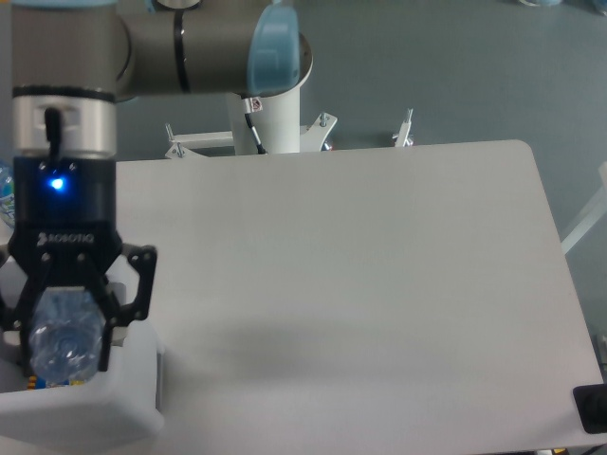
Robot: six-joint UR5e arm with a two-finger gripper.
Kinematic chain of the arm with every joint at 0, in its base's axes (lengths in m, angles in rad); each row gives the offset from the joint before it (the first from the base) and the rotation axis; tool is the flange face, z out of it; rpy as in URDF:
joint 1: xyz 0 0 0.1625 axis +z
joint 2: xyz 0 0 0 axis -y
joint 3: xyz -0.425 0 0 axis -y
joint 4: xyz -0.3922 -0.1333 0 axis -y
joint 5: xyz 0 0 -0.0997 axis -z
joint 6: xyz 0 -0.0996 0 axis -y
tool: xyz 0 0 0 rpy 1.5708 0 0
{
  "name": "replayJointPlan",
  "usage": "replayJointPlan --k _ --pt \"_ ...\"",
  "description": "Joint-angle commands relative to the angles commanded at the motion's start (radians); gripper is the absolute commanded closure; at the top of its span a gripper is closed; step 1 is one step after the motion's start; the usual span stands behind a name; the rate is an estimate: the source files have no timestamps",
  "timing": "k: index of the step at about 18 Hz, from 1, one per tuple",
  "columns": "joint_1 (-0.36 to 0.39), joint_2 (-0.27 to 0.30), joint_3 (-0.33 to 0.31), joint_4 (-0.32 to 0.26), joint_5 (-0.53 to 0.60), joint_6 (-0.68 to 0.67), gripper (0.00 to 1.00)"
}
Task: Place the trash in the trash can
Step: 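Carry the water bottle over the white trash bin, then lower the bottle into the bin and open the gripper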
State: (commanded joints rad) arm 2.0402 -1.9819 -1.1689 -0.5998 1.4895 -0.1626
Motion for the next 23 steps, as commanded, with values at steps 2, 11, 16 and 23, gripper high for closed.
replayJointPlan --k 2,11,16,23 --pt "-0.005 -0.005 0.0 0.0 0.0 0.0 0.44" --pt "-0.031 -0.025 -0.008 -0.002 0.0 0.011 0.24" --pt "-0.046 -0.018 -0.024 -0.002 0.0 0.04 0.0" --pt "0.037 0.008 -0.031 -0.003 0.023 0.126 0.0"
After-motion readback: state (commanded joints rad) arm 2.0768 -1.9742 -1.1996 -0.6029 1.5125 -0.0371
